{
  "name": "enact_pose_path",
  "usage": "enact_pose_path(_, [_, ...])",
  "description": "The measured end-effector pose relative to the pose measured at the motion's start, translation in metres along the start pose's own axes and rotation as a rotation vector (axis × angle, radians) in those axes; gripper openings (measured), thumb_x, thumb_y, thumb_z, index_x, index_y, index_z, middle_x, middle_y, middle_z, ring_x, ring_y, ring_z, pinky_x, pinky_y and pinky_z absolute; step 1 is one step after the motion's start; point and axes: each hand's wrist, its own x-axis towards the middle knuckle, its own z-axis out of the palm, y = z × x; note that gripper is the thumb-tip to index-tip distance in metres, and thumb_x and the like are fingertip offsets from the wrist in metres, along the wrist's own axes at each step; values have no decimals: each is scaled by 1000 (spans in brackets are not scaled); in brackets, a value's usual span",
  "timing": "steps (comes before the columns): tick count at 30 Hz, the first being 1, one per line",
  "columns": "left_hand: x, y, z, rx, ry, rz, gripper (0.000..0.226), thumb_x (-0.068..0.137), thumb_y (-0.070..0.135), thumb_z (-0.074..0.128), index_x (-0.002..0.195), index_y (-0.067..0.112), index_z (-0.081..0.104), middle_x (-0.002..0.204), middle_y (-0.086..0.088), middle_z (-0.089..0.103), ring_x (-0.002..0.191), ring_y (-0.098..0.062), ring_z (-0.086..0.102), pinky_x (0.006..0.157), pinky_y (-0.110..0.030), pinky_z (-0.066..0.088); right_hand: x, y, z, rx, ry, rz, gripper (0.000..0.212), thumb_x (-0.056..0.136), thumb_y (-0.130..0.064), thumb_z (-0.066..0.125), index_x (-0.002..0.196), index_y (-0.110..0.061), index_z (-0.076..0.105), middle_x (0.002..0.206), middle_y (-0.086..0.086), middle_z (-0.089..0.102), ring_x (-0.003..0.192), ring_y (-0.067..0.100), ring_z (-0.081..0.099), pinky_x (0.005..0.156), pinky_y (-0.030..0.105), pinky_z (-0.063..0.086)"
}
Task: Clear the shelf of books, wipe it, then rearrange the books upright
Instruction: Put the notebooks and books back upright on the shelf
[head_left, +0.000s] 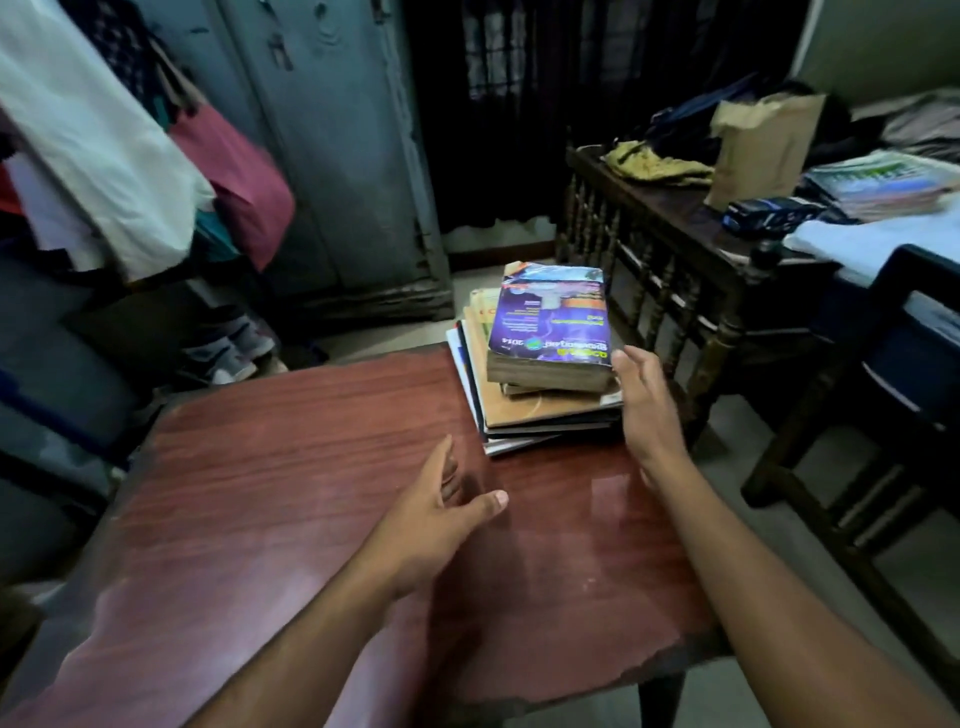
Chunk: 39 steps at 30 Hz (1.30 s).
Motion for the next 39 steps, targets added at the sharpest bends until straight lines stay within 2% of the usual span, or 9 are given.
enact_pose_path(3, [19, 2, 5, -35, -11, -3, 105, 77, 32, 80, 160, 28, 16, 159, 11, 33, 135, 3, 42, 109, -20, 32, 9, 1, 5, -31, -43, 24, 45, 106, -50, 35, 128, -19, 59, 120, -6, 59, 107, 5, 45, 78, 18, 26])
enact_pose_path(7, [47, 15, 20, -165, 47, 47, 33, 96, 9, 63, 112, 36, 52, 96, 33, 66, 87, 24, 59, 91, -11, 47, 4, 4, 10, -45, -18, -37, 58, 98, -61, 32, 125, -20, 63, 119, -7, 65, 107, 4, 52, 78, 9, 31])
enact_pose_path(9, [60, 16, 21, -123, 29, 79, 26, 97, 24, 64, 119, 35, 57, 105, 27, 72, 102, 15, 62, 108, -24, 43, 4, 4, 12, -25, -21, -52, 68, 90, -72, 31, 124, -22, 63, 119, -9, 67, 109, 6, 56, 86, 9, 36])
enact_pose_path(14, [72, 2, 23, 190, 102, 94, 106, 73, 67, 74, 158, 37, 20, 157, 10, 31, 143, -7, 33, 119, -27, 26, 1, 7, 14, -54, -100, -34, 83, 74, -87, 34, 134, -32, 52, 116, -15, 68, 107, 1, 62, 98, 32, 44])
enact_pose_path(17, [69, -5, 19, 368, 73, 86, 110, 86, 47, 74, 162, 25, -3, 163, 7, 12, 148, -9, 22, 106, -14, 19, -3, 8, 18, -33, -124, -6, 87, 71, -88, 37, 140, -35, 47, 123, -13, 66, 116, 11, 60, 102, 37, 43])
enact_pose_path(27, [-15, -43, -25, 475, 237, 69, 110, 85, 43, 75, 161, 22, -1, 161, 3, 19, 142, -3, 22, 99, -1, 12, -70, -20, 49, -83, -405, -13, 100, 62, -87, 33, 144, -30, 37, 120, -12, 61, 98, 2, 57, 85, 25, 34])
enact_pose_path(32, [-93, -61, -59, 457, 320, 7, 117, 66, 70, 65, 160, 25, 10, 148, 10, 29, 126, 11, 30, 91, 11, 12, -142, -31, 72, -34, -555, -3, 92, 62, -85, 41, 136, -30, 39, 124, -13, 60, 115, 8, 57, 97, 30, 40])
enact_pose_path(36, [-161, -68, -109, 335, 229, -61, 103, 63, 69, 72, 151, 33, 32, 146, 15, 46, 131, 4, 46, 115, -22, 35, -188, -42, 84, -41, -701, 37, 88, 52, -87, 51, 124, -38, 43, 113, -25, 63, 97, -16, 57, 82, 10, 44])
enact_pose_path(39, [-188, -50, -142, 260, 293, -103, 76, 62, 75, 73, 130, 46, 57, 129, 22, 64, 121, 3, 58, 111, -36, 44, -192, -46, 93, -32, -712, 51, 105, 48, -93, 57, 133, -33, 47, 126, -19, 60, 113, -1, 58, 104, 30, 44])
